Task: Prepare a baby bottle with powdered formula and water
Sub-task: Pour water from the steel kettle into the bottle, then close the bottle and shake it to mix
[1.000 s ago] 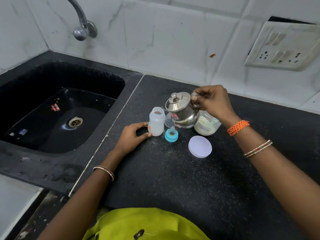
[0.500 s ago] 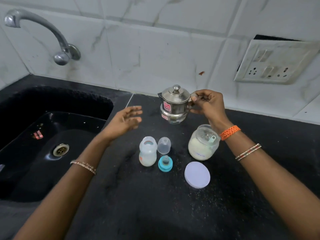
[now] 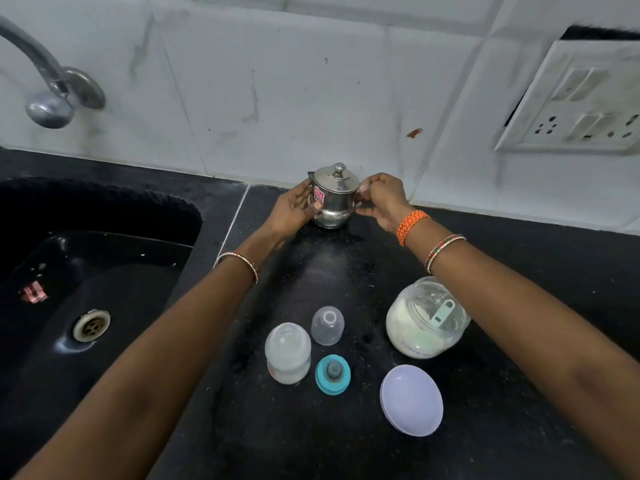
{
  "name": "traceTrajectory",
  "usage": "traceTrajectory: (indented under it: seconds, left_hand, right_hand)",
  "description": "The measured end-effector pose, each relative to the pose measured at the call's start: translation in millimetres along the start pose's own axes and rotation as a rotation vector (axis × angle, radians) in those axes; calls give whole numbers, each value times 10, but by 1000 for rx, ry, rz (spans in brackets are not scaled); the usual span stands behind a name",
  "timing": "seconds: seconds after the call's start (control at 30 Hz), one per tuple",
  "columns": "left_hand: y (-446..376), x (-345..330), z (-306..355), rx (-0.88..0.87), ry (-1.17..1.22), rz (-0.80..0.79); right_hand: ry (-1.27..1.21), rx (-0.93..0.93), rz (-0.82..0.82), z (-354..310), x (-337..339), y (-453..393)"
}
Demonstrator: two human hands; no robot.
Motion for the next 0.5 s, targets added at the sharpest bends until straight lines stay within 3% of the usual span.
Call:
traceTrajectory:
  seconds: [0.2,0.33,0.4,0.5]
  left_hand:
    - [8,-19,-111,24,49,41]
    - [114,-4,-26,88,21,46]
    - [237,43,46,115,18,96]
    - [650,91,173,-4,-22,171]
  right_hand:
    - [26,-13,7,46,-2,-22]
    - [276,14,-5,-73,20,170]
    - [492,87,9,-179,64,384]
    - [588,343,113,-290,111,994]
Point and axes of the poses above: each hand's wrist, its own y-axis away from the middle knuckle, its own x-axis out of the back of the hand, z = x × y, the point moved 2 cm from there along -y, towards the middle knuckle, and after that the axes turned 15 degrees about y, right-handed, at the moved point
